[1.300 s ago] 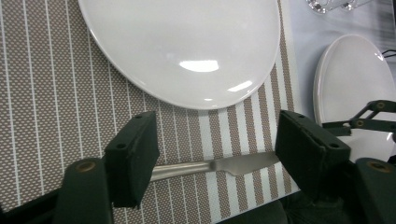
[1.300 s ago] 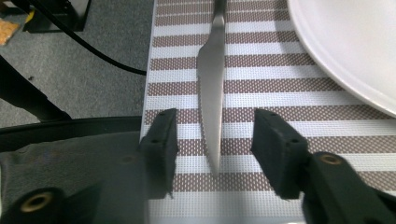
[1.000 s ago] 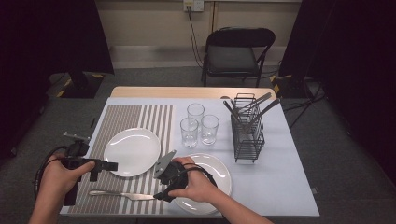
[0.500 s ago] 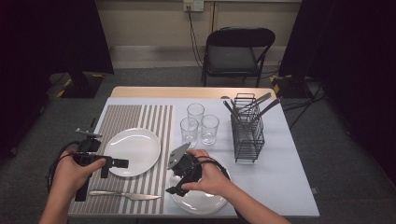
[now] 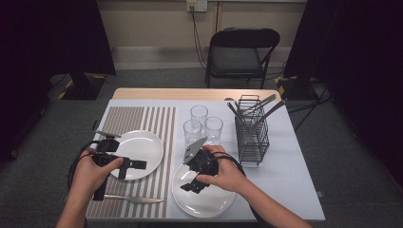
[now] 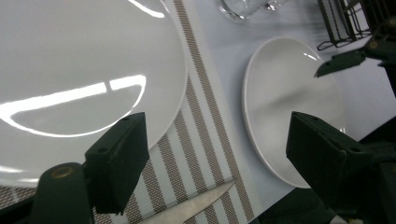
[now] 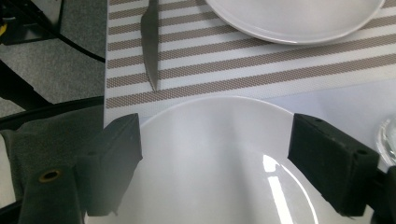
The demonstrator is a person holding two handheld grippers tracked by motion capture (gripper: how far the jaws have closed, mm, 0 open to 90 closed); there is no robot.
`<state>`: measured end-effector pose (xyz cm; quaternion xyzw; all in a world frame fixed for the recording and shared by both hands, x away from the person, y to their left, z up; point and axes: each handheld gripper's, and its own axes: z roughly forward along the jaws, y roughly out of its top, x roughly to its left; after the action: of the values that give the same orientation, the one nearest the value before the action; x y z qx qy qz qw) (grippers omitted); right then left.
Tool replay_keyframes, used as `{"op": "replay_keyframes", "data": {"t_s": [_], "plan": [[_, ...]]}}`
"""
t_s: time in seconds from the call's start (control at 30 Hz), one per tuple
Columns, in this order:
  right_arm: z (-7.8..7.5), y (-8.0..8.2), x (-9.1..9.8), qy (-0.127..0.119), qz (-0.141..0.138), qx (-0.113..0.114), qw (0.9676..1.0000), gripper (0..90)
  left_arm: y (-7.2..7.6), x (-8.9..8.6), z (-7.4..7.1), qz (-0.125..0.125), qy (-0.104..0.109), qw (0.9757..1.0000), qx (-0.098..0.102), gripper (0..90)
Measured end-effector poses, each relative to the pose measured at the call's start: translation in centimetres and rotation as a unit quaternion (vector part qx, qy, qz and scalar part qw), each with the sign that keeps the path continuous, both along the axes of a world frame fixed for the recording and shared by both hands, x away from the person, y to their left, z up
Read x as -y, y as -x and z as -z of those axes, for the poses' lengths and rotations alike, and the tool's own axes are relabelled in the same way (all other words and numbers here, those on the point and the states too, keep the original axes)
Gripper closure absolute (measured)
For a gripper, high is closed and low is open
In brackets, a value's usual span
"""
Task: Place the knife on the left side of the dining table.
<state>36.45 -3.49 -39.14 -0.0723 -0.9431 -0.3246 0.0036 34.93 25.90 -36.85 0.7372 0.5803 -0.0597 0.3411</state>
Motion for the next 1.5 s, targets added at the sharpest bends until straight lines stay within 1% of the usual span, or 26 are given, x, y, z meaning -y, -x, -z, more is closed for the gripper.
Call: {"op": "replay_keyframes", "data": {"t_s": [0.13, 0.17, 0.2, 0.27, 0.3, 0.33, 0.37, 0.43, 0.47, 0.5, 0.57, 0.6, 0.63, 0.7, 0.73, 0.77, 0.8, 0.87, 0.9, 0.97, 1.03, 1.17, 1.23, 1.3, 1.37, 1.5], "plan": [[0.0, -0.4, 0.9, -0.003, 0.008, -0.003, 1.0000, 16.9, -0.3, 0.9, 0.1, 0.010, 0.001, 0.9999, 0.005, 20.2], [0.0, -0.5, 1.1, -0.002, 0.010, -0.003, 0.9999, 17.0, -0.3, 1.2, 0.1, 0.006, 0.006, 1.0000, 0.005, 20.2], [0.1, -0.5, 1.2, -0.005, 0.013, -0.005, 0.9999, 16.9, -0.5, 1.3, 0.1, 0.015, 0.005, 0.9999, 0.006, 20.2], [0.1, -0.6, 1.6, -0.004, 0.016, -0.006, 0.9998, 16.9, -0.7, 1.7, 0.2, 0.024, 0.006, 0.9997, 0.005, 20.2], [0.2, -0.7, 1.7, -0.004, 0.018, -0.008, 0.9998, 16.9, -0.7, 1.9, 0.2, 0.023, 0.003, 0.9997, 0.008, 20.1], [0.2, -0.7, 1.9, -0.004, 0.019, -0.006, 0.9998, 16.9, -0.8, 2.1, 0.2, 0.023, 0.006, 0.9997, 0.007, 20.2], [0.2, -0.7, 2.0, -0.003, 0.022, -0.008, 0.9997, 17.0, -0.9, 2.2, 0.2, 0.031, 0.003, 0.9995, 0.008, 20.2], [0.2, -0.8, 2.3, -0.002, 0.024, -0.009, 0.9997, 17.0, -1.0, 2.5, 0.3, 0.035, 0.003, 0.9994, 0.008, 20.2], [0.2, -0.8, 2.5, -0.003, 0.026, -0.010, 0.9996, 17.0, -1.1, 2.7, 0.3, 0.033, 0.007, 0.9994, 0.008, 20.3], [0.1, -0.9, 2.7, -0.002, 0.029, -0.010, 0.9995, 17.0, -1.2, 2.8, 0.4, 0.040, 0.004, 0.9991, 0.008, 20.4], [0.1, -1.0, 3.0, -0.002, 0.033, -0.009, 0.9994, 17.0, -1.4, 3.1, 0.6, 0.050, 0.001, 0.9987, 0.010, 20.7], [0.0, -1.1, 3.3, 0.000, 0.035, -0.008, 0.9994, 17.0, -1.5, 3.3, 0.6, 0.046, 0.004, 0.9989, 0.010, 20.8], [0.0, -1.1, 3.4, 0.000, 0.036, -0.007, 0.9993, 17.0, -1.5, 3.4, 0.7, 0.049, 0.006, 0.9987, 0.011, 20.8], [-0.3, -1.2, 3.9, 0.001, 0.041, -0.003, 0.9992, 17.0, -1.7, 3.8, 0.8, 0.052, 0.004, 0.9986, 0.010, 20.9], [-0.4, -1.3, 4.0, 0.002, 0.042, -0.004, 0.9991, 17.0, -1.8, 3.9, 0.8, 0.059, 0.003, 0.9982, 0.010, 20.9], [-0.5, -1.3, 4.2, 0.001, 0.043, 0.000, 0.9991, 17.0, -1.9, 4.0, 0.9, 0.061, 0.005, 0.9980, 0.013, 21.0], [-0.6, -1.4, 4.4, -0.001, 0.045, 0.001, 0.9990, 17.0, -1.9, 4.2, 0.8, 0.058, 0.005, 0.9983, 0.011, 20.9], [-0.8, -1.4, 4.7, -0.001, 0.049, 0.002, 0.9988, 17.0, -2.0, 4.4, 0.8, 0.064, 0.000, 0.9978, 0.016, 21.0], [-0.9, -1.5, 4.9, -0.003, 0.050, 0.001, 0.9987, 17.0, -2.0, 4.5, 0.8, 0.063, 0.002, 0.9979, 0.018, 21.0], [-1.0, -1.5, 5.1, -0.004, 0.053, 0.002, 0.9986, 17.0, -2.1, 4.7, 0.9, 0.071, 0.002, 0.9974, 0.016, 21.0], [-1.0, -1.6, 5.4, -0.003, 0.053, 0.001, 0.9986, 17.0, -2.1, 5.0, 1.0, 0.068, 0.004, 0.9975, 0.017, 21.0], [-1.1, -1.7, 5.9, -0.003, 0.056, 0.003, 0.9984, 17.0, -2.1, 5.5, 1.4, 0.077, 0.016, 0.9968, 0.018, 21.0], [-1.3, -1.7, 6.2, -0.002, 0.060, 0.006, 0.9982, 17.0, -2.1, 5.6, 1.6, 0.079, 0.011, 0.9966, 0.020, 21.0], [-1.3, -1.8, 6.4, -0.002, 0.061, 0.006, 0.9981, 17.0, -2.1, 5.7, 1.7, 0.080, 0.014, 0.9965, 0.022, 20.9], [-1.4, -1.8, 6.7, -0.003, 0.066, 0.000, 0.9978, 17.0, -2.1, 5.8, 2.0, 0.081, 0.013, 0.9964, 0.023, 20.9], [-1.4, -1.9, 7.0, 0.000, 0.068, 0.001, 0.9977, 17.0, -2.1, 5.9, 2.5, 0.079, 0.014, 0.9965, 0.026, 20.9]]}}
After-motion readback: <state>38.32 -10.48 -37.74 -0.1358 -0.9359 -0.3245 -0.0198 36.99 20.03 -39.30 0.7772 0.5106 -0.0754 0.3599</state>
